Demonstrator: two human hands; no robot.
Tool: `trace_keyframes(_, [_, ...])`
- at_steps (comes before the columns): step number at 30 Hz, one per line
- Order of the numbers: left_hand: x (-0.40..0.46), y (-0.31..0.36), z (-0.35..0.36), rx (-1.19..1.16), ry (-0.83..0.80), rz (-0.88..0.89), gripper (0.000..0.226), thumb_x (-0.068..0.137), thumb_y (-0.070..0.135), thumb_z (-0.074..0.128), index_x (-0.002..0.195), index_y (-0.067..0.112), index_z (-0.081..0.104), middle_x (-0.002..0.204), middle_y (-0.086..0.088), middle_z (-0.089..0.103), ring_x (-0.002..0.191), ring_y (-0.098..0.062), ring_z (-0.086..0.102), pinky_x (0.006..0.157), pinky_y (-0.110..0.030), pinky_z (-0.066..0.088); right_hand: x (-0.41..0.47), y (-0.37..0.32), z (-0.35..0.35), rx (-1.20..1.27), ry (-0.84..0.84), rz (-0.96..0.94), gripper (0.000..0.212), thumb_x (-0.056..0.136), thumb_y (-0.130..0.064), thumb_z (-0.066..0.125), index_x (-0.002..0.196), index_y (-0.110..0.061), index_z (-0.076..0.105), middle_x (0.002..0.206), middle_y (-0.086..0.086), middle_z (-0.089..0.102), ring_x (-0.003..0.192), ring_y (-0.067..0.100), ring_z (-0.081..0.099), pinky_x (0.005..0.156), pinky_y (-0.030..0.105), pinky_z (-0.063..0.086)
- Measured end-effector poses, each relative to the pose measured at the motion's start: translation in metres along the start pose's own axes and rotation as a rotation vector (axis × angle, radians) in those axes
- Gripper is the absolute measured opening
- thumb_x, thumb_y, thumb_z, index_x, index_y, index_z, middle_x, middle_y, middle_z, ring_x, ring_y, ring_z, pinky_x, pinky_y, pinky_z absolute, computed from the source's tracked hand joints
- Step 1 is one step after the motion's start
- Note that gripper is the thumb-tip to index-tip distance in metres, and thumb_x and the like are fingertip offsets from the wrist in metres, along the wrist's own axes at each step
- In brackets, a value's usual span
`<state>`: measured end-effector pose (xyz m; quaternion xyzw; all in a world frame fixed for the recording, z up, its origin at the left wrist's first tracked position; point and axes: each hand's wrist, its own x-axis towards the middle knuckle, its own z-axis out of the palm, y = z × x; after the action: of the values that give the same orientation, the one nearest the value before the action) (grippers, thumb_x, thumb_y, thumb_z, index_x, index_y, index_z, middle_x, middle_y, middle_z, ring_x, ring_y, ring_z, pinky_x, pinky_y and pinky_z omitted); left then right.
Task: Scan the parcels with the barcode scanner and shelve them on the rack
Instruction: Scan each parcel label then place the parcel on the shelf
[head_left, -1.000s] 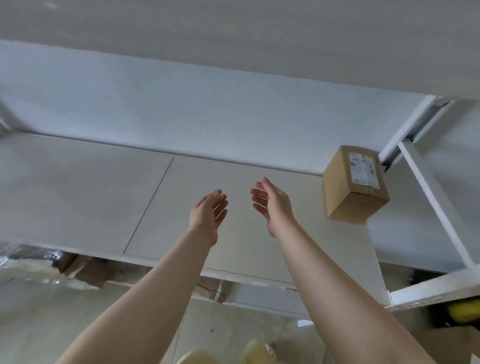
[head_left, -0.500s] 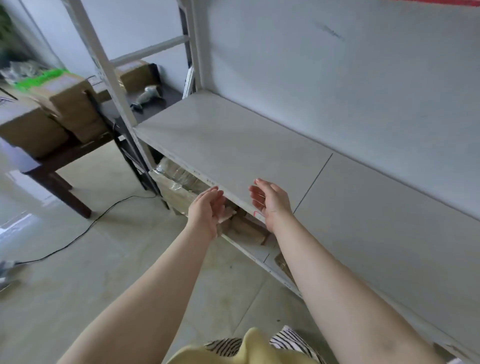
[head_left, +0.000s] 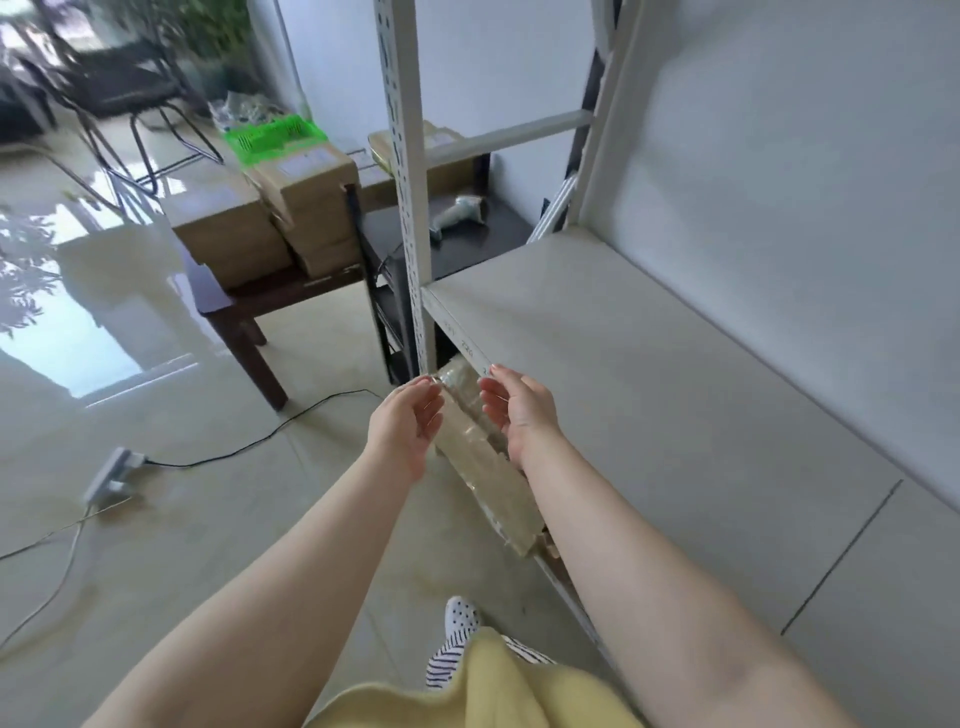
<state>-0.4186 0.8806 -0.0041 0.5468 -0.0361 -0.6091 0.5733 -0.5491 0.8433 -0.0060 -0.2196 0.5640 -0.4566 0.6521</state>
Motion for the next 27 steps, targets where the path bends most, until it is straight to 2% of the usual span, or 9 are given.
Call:
trace_keyframes(4, [0.043, 0.056, -0.011, -0.017, 0.059, 0.022, 0.003, 0.098, 0.016, 0.063, 0.099, 0.015, 0.066, 0.093, -0.002, 0.069, 0.083, -0.014, 0.065, 0.077, -0.024, 0.051, 0.042, -0.014, 0.069, -0.039, -0.073, 0.037, 0.009, 0.091, -0.02, 0.07, 0.089, -0.013, 0.066, 0.078, 0.003, 0.07, 0.068, 0.013, 0.062, 0.063, 0.022, 0.051])
trace_keyframes(9, [0.084, 0.104, -0.026, -0.082, 0.117, 0.04, 0.016, 0.098, 0.016, 0.063, 0.113, 0.012, 0.064, 0.094, -0.002, 0.07, 0.086, -0.015, 0.066, 0.082, -0.025, 0.051, 0.077, -0.02, 0.139, -0.097, -0.158, 0.057, 0.009, 0.092, -0.024, 0.07, 0.091, -0.015, 0.068, 0.081, 0.001, 0.071, 0.07, 0.012, 0.064, 0.066, 0.022, 0.054])
trace_keyframes(13, [0.127, 0.151, -0.039, -0.108, 0.129, 0.042, 0.009, 0.098, 0.016, 0.062, 0.106, 0.013, 0.066, 0.096, -0.002, 0.07, 0.089, -0.015, 0.066, 0.081, -0.025, 0.052, 0.11, -0.014, 0.198, -0.132, -0.174, 0.091, 0.011, 0.091, -0.027, 0.071, 0.093, -0.016, 0.068, 0.083, 0.001, 0.073, 0.075, 0.013, 0.067, 0.074, 0.025, 0.056])
trace_keyframes(18, [0.204, 0.226, -0.06, -0.09, 0.125, 0.051, 0.015, 0.098, 0.018, 0.064, 0.111, 0.012, 0.066, 0.099, -0.001, 0.071, 0.093, -0.014, 0.067, 0.077, -0.025, 0.051, 0.163, -0.016, 0.286, -0.103, -0.139, 0.085, 0.012, 0.092, -0.027, 0.071, 0.09, -0.016, 0.067, 0.082, 0.001, 0.073, 0.071, 0.011, 0.066, 0.07, 0.023, 0.055])
trace_keyframes(21, [0.254, 0.276, -0.064, -0.019, 0.085, 0.033, 0.006, 0.097, 0.018, 0.065, 0.102, 0.014, 0.067, 0.099, -0.001, 0.071, 0.093, -0.014, 0.067, 0.077, -0.024, 0.052, 0.197, -0.021, 0.338, -0.082, -0.087, 0.056, 0.017, 0.092, -0.03, 0.071, 0.096, -0.014, 0.069, 0.086, 0.002, 0.074, 0.078, 0.013, 0.068, 0.074, 0.024, 0.056])
trace_keyframes(27, [0.335, 0.361, -0.056, 0.115, 0.001, 0.007, 0.007, 0.095, 0.02, 0.069, 0.1, 0.015, 0.069, 0.101, -0.001, 0.073, 0.096, -0.013, 0.069, 0.077, -0.025, 0.053, 0.252, -0.042, 0.42, -0.008, 0.002, 0.034, 0.017, 0.093, -0.029, 0.07, 0.098, -0.014, 0.066, 0.094, 0.005, 0.073, 0.085, 0.015, 0.068, 0.078, 0.025, 0.057])
